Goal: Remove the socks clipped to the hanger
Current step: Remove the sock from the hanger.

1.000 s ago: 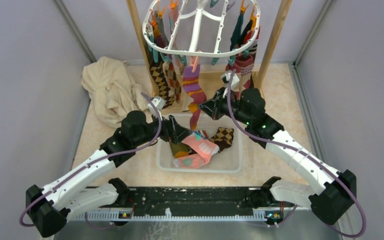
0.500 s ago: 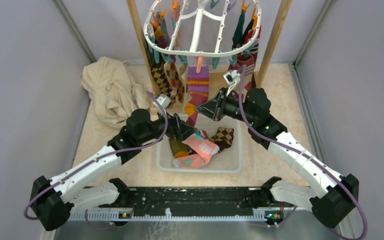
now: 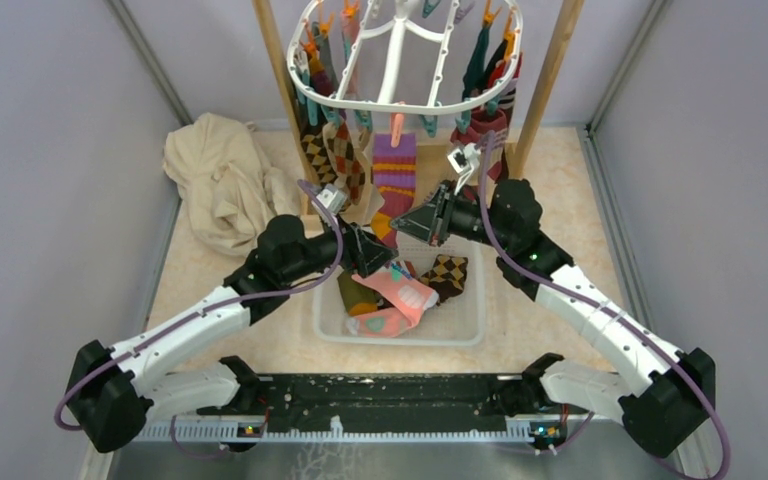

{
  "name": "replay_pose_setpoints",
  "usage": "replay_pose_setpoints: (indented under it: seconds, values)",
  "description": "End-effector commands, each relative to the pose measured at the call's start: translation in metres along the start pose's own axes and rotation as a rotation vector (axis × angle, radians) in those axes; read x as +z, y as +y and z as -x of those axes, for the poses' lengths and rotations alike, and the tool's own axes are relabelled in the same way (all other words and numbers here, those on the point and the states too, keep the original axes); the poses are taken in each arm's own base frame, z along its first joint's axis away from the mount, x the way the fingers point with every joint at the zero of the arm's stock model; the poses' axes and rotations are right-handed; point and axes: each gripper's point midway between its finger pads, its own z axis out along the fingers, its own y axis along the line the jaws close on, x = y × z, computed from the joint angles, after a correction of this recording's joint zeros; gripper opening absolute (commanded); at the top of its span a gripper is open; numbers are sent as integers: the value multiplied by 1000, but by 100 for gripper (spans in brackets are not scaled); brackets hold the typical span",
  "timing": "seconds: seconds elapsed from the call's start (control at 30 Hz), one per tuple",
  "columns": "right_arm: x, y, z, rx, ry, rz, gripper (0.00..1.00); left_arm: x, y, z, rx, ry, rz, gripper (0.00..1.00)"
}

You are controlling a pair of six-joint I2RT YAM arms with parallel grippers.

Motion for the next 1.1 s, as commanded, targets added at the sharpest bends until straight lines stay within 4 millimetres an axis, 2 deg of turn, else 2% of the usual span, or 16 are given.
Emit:
replay_pose_setpoints:
  seconds: [0.0, 0.07, 0.33, 0.37, 0.5, 0.53, 0.6, 0.7, 0.83, 1.0, 1.07]
  values:
    - [-8, 11, 12, -27, -47, 43, 0, 3, -18, 16, 47, -36, -84, 71]
    - [-9, 7, 10, -22, -45, 36, 0, 4, -21, 17, 49, -31, -96, 61]
    - [-12, -3, 7, -19, -45, 14, 0, 7, -20, 15, 39, -12, -92, 5]
    - [-13, -5, 7, -21, -45, 7, 0, 8, -18, 15, 37, -8, -83, 1]
    - [-13, -14, 4, -27, -40, -34, 0, 9, -13, 16, 25, 2, -44, 0]
    - [-13, -18, 4, -31, -40, -52, 3, 9, -10, 16, 20, 3, -24, 0]
    - [-15, -26, 4, -40, -37, -105, 12, 10, -4, 16, 13, 13, 19, 0]
    - [-20, -40, 7, -65, -36, -200, 32, 13, 6, 15, 11, 35, 84, 0]
    - [-32, -51, 15, -104, -47, -312, 47, 18, 18, 15, 15, 49, 165, 0]
    - [-49, -57, 26, -148, -75, -416, 53, 25, 30, 18, 44, 73, 262, 0]
    - [-55, -56, 30, -160, -87, -439, 54, 27, 40, 26, 65, 58, 333, 0]
